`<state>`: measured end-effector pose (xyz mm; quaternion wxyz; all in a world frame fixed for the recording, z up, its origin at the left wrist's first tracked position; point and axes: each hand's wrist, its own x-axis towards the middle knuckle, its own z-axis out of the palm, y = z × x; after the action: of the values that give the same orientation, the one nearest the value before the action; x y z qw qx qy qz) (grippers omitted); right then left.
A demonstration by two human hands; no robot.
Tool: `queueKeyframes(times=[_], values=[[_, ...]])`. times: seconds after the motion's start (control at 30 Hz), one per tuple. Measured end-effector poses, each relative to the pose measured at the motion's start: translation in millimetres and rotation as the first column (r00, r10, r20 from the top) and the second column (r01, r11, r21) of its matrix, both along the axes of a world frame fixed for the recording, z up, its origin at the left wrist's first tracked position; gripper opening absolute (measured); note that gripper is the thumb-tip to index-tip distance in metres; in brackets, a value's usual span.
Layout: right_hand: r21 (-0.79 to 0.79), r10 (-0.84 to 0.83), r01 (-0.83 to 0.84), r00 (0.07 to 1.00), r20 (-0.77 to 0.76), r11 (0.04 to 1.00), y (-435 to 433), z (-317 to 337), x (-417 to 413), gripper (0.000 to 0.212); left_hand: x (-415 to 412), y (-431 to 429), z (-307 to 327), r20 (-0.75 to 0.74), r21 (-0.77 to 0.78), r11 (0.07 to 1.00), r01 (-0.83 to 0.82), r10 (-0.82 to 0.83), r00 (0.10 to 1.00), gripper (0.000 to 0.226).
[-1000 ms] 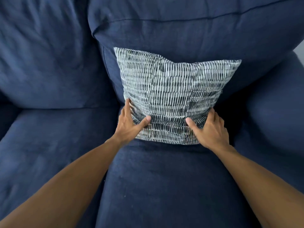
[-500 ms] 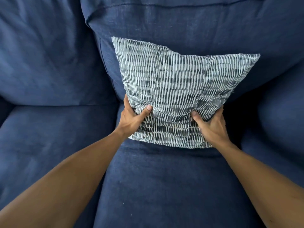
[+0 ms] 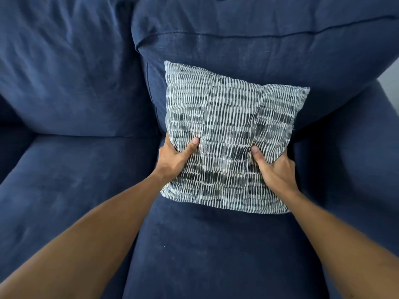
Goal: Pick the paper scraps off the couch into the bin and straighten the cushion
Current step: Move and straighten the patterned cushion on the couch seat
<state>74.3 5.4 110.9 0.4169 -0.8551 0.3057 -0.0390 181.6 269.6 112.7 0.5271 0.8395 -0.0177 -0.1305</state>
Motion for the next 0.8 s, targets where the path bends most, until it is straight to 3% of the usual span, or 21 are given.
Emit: queueKeyframes(times=[0.1,0.63,0.8], values=[[-0.037,0.035,-0.033,0.999,0.041,0.999,5.8,14.4,-16.4,0.097,-21.2,5.9,15.9,0.036,-0.010,1.000,-0.003,0.003,0.999,0.082],[-0.015,0.077,-0.077,0.997,-0.011,0.997,41.4,24.3,-100.3,0.102,-118.9,48.4,28.4,-0.061,0.061,0.998,-0.021,0.025,0.998,0.100],[0.011,0.088,-0.088,0.994,-0.070,0.996,48.0,7.6,-133.2,0.102,-156.4,56.5,9.6,-0.094,0.072,0.997,-0.020,0.027,0.995,0.094]])
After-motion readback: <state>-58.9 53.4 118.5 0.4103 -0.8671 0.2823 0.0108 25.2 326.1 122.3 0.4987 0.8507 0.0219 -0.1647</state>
